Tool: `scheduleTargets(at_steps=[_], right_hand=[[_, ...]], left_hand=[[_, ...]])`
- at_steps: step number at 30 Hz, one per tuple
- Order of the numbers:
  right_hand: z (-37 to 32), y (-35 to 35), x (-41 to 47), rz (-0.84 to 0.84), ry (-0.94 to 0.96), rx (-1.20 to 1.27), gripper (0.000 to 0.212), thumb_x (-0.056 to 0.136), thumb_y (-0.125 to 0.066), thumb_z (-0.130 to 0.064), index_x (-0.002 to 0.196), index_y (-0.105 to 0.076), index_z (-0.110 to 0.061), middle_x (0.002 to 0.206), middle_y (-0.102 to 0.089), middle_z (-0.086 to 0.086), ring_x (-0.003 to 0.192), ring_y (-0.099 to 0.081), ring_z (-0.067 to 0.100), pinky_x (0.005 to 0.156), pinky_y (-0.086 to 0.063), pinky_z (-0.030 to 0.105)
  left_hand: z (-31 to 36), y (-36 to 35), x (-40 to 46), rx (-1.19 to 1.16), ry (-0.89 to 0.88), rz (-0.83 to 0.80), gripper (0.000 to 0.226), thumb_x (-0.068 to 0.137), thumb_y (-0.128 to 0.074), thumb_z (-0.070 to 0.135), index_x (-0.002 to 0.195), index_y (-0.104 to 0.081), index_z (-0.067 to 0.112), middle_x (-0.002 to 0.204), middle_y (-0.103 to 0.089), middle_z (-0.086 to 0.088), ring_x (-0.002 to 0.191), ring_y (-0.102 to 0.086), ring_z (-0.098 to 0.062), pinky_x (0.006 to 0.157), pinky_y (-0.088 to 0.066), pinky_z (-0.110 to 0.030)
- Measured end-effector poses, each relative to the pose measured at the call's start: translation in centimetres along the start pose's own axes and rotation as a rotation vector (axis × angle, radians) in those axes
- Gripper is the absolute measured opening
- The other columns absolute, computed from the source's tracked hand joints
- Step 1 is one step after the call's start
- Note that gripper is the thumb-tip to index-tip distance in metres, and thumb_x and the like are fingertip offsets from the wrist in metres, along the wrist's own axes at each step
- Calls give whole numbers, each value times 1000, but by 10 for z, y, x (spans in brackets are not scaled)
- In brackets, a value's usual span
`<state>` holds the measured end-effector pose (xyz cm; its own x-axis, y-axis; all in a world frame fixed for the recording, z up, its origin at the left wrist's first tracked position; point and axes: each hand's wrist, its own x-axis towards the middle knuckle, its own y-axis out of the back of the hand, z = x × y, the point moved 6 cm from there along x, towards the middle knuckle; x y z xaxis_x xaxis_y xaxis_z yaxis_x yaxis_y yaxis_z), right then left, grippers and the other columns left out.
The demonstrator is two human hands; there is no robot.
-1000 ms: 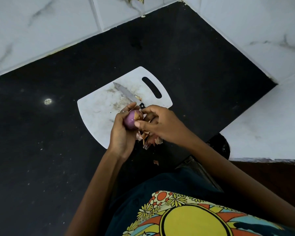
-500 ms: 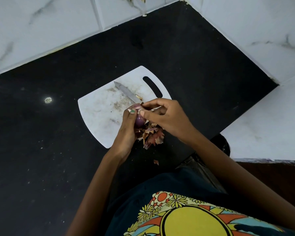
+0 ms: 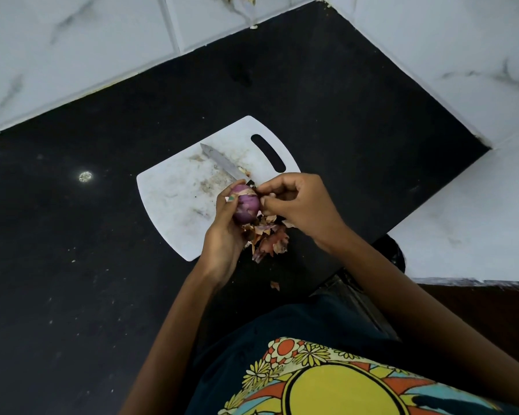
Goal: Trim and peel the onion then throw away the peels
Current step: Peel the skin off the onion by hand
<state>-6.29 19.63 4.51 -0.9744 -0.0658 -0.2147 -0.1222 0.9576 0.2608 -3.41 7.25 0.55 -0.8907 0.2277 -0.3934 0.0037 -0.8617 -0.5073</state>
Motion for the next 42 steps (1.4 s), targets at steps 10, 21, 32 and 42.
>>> scheduleTargets(at_steps=[10,21,32,42], right_hand=[[21,7,1,72,-81,4,12,82,-69,-3,83,-71,-15,81,-70,12,71,-68,23,74,-60,37],[-13,-4,-7,-4,100,-188,14,84,-69,-23,94,-71,-12,85,-71,-4,78,-67,8,70,-55,19],[-21,-8,-10,58,118,-193,18,74,-73,-10,90,-70,-4,78,-73,4,69,-69,9,70,-59,27],[-20,-6,-10,58,137,-164,15,78,-70,-8,93,-73,-5,80,-73,2,70,-69,5,67,-56,16]], left_hand=[[2,1,-3,-184,76,-3,42,99,-21,36,111,-54,13,88,-62,-5,66,-51,-15,53,-48,-22],[5,4,-2,76,-33,122,27,103,-26,23,116,-50,24,116,-61,-9,95,-62,-18,80,-47,-34],[8,4,-1,218,-130,148,28,89,-35,31,111,-51,35,130,-53,-13,104,-58,-19,81,-50,-34],[6,7,1,178,-130,148,24,98,-32,27,111,-51,33,117,-57,-8,98,-57,-18,80,-48,-35]])
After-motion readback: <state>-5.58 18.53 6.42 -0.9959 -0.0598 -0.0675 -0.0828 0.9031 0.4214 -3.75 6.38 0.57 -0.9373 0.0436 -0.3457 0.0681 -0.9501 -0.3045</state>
